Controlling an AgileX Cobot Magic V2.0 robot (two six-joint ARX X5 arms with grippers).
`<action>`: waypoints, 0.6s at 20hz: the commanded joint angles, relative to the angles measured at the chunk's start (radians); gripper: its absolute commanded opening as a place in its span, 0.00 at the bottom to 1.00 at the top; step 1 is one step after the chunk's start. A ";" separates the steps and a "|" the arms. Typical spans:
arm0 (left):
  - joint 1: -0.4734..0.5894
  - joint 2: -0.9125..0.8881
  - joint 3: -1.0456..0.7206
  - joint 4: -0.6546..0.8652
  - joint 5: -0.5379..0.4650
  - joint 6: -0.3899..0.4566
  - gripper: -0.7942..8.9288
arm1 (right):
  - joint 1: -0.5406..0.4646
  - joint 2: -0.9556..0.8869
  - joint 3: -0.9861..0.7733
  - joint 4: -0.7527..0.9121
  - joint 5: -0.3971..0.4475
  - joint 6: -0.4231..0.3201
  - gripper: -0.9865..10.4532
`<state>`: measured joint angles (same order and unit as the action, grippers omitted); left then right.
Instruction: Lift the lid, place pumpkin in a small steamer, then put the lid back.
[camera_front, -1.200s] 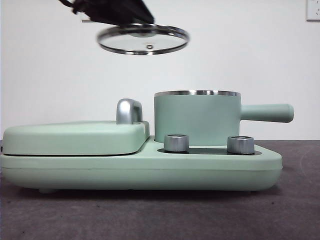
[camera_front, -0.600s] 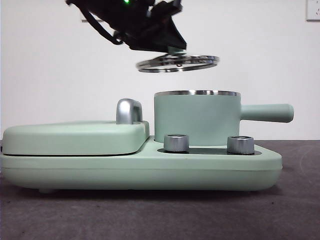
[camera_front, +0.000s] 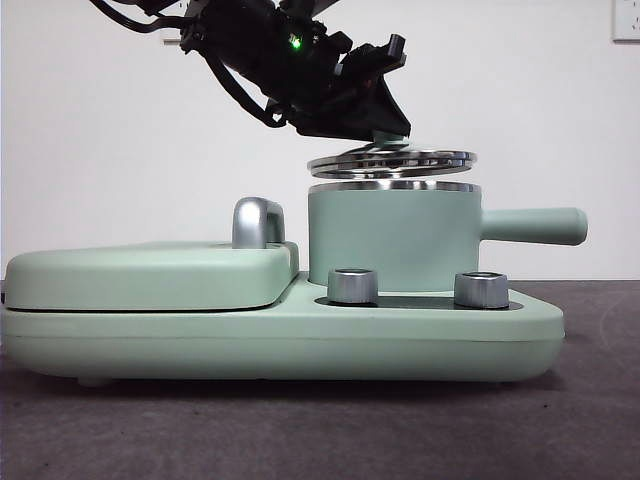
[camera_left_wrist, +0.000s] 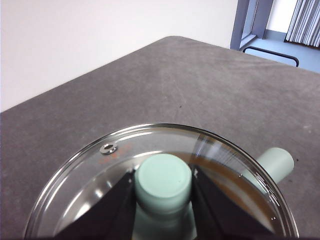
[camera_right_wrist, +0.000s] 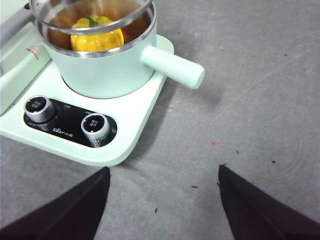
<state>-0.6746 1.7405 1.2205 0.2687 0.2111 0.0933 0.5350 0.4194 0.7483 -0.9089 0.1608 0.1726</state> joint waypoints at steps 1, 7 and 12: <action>-0.008 0.013 0.034 0.017 0.023 0.018 0.09 | 0.006 0.003 0.007 0.003 0.005 0.011 0.38; -0.008 0.029 0.034 0.013 0.024 0.026 0.09 | 0.006 0.003 0.007 0.002 0.005 0.011 0.38; -0.008 0.035 0.034 0.011 0.023 0.030 0.09 | 0.006 0.003 0.007 -0.008 0.005 0.011 0.38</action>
<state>-0.6746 1.7592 1.2205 0.2501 0.2321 0.1120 0.5350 0.4194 0.7483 -0.9218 0.1612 0.1730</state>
